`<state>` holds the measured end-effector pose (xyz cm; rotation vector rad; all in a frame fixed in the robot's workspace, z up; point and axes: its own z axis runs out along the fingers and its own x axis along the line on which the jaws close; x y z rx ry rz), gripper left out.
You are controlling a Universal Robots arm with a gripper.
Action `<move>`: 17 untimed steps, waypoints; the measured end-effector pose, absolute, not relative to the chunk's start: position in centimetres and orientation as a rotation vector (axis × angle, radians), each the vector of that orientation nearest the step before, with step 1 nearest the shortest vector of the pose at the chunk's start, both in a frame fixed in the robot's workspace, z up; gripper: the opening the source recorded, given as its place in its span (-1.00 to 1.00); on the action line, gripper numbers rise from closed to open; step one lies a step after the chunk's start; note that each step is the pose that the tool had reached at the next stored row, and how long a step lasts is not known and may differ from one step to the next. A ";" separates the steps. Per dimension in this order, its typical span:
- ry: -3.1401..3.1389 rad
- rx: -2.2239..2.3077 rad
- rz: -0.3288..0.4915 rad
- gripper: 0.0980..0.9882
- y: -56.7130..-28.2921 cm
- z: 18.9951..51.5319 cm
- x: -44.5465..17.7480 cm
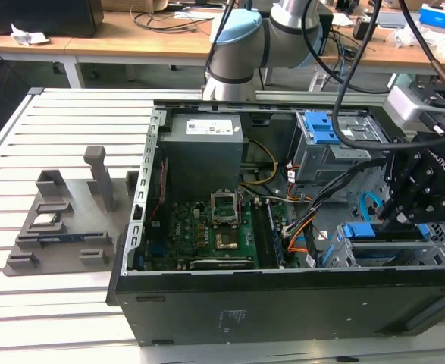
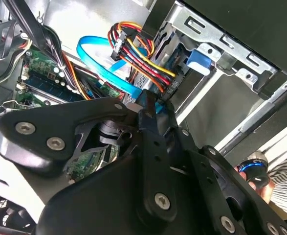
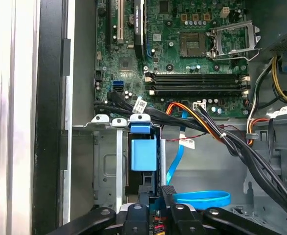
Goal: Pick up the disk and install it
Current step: 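Insert the second disk wire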
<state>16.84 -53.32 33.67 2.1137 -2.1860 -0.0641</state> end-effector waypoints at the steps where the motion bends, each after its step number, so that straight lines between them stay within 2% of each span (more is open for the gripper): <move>1: -2.186 2.114 -0.064 -0.69 -53.3 33.9 16.8; 5: -2.186 2.113 -0.063 -0.73 -52.8 35.8 16.8; 7: -2.186 2.113 -0.064 -0.98 -52.7 36.4 16.8; 17: -2.186 2.113 -0.063 -0.98 -52.7 37.2 16.8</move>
